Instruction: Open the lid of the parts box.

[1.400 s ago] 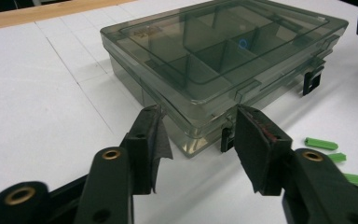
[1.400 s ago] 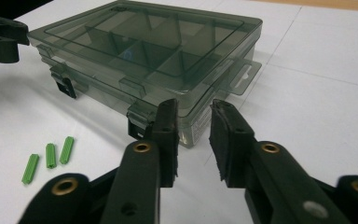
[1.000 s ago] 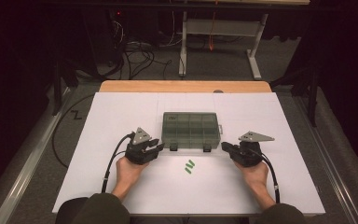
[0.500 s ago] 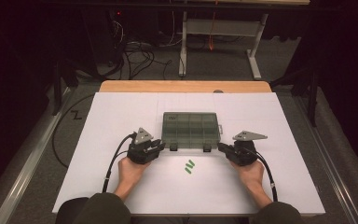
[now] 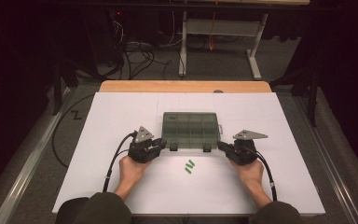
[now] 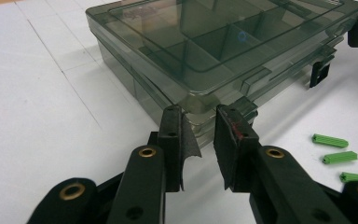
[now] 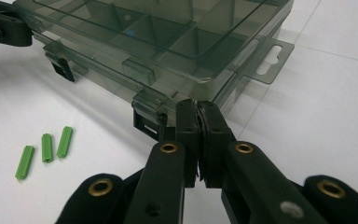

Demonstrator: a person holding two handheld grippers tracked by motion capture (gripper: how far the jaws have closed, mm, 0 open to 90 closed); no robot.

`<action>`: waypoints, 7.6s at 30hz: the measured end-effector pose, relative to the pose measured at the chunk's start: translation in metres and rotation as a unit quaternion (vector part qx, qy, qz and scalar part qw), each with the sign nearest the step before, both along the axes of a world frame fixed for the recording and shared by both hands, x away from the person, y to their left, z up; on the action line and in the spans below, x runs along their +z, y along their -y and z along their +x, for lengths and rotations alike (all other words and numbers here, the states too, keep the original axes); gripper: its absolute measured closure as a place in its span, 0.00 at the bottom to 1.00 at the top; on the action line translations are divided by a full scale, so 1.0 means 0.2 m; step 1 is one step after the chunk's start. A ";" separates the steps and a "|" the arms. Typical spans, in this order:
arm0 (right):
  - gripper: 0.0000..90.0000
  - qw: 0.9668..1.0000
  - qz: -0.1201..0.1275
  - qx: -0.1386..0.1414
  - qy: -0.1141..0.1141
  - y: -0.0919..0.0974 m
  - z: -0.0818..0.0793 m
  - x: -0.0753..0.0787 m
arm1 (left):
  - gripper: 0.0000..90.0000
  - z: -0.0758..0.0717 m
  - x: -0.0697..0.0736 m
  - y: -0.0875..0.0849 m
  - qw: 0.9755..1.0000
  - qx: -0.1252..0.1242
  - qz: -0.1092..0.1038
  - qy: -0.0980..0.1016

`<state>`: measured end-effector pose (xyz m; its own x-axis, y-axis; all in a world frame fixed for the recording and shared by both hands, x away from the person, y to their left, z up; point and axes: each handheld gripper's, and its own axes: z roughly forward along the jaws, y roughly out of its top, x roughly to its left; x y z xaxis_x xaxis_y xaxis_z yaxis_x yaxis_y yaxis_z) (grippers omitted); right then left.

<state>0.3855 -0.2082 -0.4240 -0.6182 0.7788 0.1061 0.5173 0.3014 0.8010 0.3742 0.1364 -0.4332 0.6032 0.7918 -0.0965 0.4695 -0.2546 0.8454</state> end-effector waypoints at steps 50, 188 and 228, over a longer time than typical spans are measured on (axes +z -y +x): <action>0.92 1.000 -0.010 -0.005 -0.025 0.00 0.06 0.16 | 0.47 0.07 0.13 0.07 0.998 0.023 0.044 0.026; 0.72 0.972 -0.091 -0.127 -0.173 -0.22 0.43 0.20 | 0.67 0.39 0.35 0.10 0.996 0.072 0.033 0.043; 0.76 0.972 -0.109 -0.123 -0.169 -0.23 0.43 0.20 | 0.85 0.66 0.13 0.11 0.991 0.111 0.063 -0.033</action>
